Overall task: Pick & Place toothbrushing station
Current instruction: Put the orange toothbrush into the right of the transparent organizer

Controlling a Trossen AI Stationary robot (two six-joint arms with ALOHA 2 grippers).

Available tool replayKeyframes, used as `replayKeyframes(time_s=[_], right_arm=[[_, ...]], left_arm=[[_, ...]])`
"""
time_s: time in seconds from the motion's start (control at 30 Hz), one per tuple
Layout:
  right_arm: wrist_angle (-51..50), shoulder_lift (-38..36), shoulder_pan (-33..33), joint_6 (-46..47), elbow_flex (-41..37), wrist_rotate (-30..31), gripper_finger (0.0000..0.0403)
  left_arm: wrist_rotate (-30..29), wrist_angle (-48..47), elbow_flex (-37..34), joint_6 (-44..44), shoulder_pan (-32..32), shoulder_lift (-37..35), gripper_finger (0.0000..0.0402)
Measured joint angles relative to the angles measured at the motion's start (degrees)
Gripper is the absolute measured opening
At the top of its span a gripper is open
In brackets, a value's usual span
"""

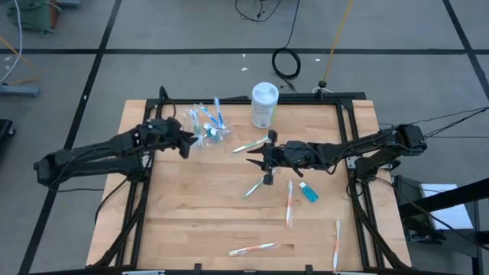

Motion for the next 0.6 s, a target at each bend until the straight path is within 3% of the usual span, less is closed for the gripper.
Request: replayKeyframes(time_s=[0.17,0.37,0.6], right_arm=[[-5.2,0.0,0.0,1.2,0.0,-0.2,0.0105],[-12.9,0.0,-0.2,1.2,-0.1,-0.2,0.0105],[-12.8,0.0,-0.3,2.6,-2.8,0.1,0.0105]], left_arm=[[3.8,0.2,0.0,-0.7,0.0,-0.9,0.0152],[4.1,0.2,0.0,-0.7,0.0,-0.7,0.0152],[3.9,0.9,0.0,-0.1,0.0,-0.7,0.0152]])
